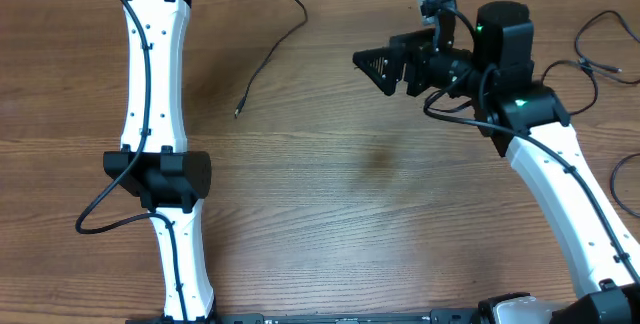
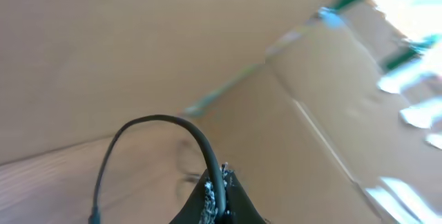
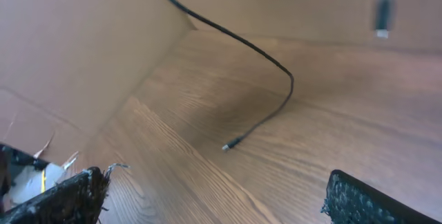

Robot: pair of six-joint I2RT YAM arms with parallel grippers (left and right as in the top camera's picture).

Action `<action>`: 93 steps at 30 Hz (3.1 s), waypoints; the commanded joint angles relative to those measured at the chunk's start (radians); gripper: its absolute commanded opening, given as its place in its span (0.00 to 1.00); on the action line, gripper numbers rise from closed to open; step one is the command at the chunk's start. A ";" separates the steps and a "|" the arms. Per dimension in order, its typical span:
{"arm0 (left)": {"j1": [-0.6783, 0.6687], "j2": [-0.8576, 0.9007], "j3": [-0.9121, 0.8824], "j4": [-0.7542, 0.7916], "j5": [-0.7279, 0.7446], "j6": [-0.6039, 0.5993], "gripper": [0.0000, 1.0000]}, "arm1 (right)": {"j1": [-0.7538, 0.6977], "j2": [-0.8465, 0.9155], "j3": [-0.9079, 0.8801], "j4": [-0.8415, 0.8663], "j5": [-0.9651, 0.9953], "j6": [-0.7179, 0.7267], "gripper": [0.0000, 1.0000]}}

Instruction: Untangle cables

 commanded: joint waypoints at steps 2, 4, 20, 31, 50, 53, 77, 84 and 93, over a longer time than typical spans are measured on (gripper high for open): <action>-0.032 -0.051 0.024 0.163 0.228 -0.353 0.04 | 0.053 0.018 0.004 0.085 -0.029 -0.042 1.00; -0.041 -0.051 0.024 0.240 0.248 -0.426 0.04 | 0.079 0.031 0.004 0.134 -0.029 -0.042 1.00; -0.078 -0.051 0.024 0.711 0.253 -0.847 0.04 | 0.140 0.101 0.004 0.377 -0.016 -0.041 1.00; -0.101 -0.051 0.024 0.711 0.254 -0.842 0.04 | 0.140 0.149 0.004 0.452 0.032 0.040 0.04; -0.082 -0.051 0.024 0.709 0.285 -0.535 1.00 | 0.037 0.130 0.015 0.519 0.064 0.213 0.04; -0.065 -0.051 0.024 0.703 0.307 -0.372 1.00 | 0.000 0.110 0.015 0.518 0.029 0.241 0.04; 0.001 -0.051 0.023 -0.503 -0.422 0.591 1.00 | -0.285 -0.131 0.027 0.107 0.238 0.391 0.04; -0.019 -0.051 0.023 -0.533 -0.470 0.616 1.00 | -0.367 -0.185 0.160 -0.249 0.578 0.383 0.04; -0.021 -0.051 0.023 -0.493 -0.498 0.615 1.00 | -0.378 -0.116 0.213 -0.405 0.611 0.359 0.04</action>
